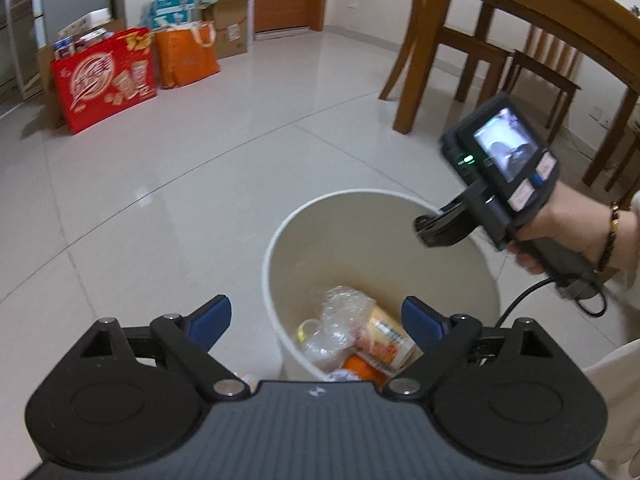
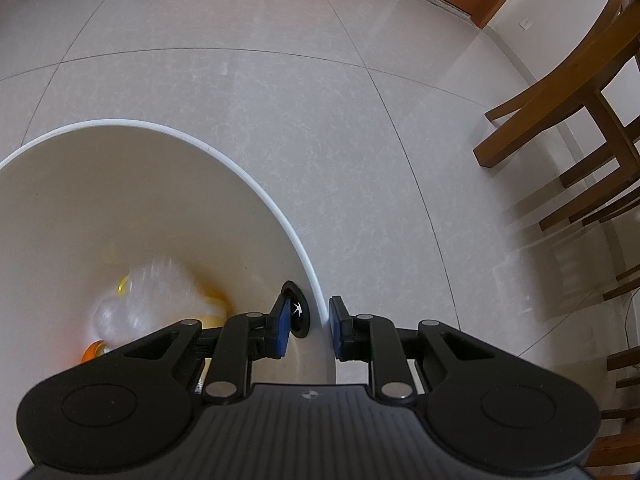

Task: Collect trash
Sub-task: 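Carry the plastic bag over the bin and open the left tool, then lower the left tool onto the blue juice box and grasp it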

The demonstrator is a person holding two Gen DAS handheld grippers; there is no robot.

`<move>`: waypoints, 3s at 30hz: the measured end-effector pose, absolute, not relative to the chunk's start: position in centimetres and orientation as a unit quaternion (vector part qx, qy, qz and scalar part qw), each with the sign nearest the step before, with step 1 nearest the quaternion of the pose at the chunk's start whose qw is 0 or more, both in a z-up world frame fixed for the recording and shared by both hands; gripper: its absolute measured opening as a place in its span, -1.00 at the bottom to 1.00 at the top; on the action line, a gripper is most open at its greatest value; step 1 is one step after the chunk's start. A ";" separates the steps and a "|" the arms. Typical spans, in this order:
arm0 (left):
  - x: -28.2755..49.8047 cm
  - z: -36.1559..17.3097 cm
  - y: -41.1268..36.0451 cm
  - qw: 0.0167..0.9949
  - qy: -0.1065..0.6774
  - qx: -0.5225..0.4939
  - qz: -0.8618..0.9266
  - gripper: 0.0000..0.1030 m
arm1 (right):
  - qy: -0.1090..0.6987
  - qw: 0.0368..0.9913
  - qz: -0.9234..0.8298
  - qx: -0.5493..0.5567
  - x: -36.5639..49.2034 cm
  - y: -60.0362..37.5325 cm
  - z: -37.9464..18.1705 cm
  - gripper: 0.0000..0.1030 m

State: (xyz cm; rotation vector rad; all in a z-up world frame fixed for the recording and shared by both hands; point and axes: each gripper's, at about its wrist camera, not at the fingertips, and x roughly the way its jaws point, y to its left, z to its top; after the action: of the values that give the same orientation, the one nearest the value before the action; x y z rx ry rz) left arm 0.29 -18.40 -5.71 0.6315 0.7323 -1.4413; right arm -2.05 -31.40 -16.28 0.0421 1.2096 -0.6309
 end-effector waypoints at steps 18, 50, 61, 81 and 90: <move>7.4 -17.5 -12.1 0.696 0.404 0.282 -0.523 0.86 | 0.559 0.776 -0.292 0.011 -2.2 -31.0 -16.5 -0.53; 11.2 -34.4 -4.5 0.674 0.588 0.214 -0.392 0.85 | 0.560 0.776 -0.291 -0.008 -1.9 -30.5 -16.5 -0.49; 8.5 -35.5 -5.8 0.657 0.529 0.340 -0.416 0.85 | 0.560 0.776 -0.290 -0.010 -1.8 -30.5 -16.3 -0.49; 6.1 -36.5 -5.9 0.639 0.482 0.405 -0.443 0.79 | 0.561 0.774 -0.293 -0.014 -1.7 -30.2 -16.5 -0.48; 6.2 -36.9 -5.7 0.648 0.499 0.374 -0.438 0.18 | 0.561 0.774 -0.294 -0.016 -1.6 -30.2 -16.6 -0.48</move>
State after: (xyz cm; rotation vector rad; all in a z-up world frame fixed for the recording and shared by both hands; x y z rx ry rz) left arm 6.20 -5.70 -36.94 0.8506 1.1340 -0.9951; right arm -1.64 -30.16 -16.58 -0.0341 1.2154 -0.6359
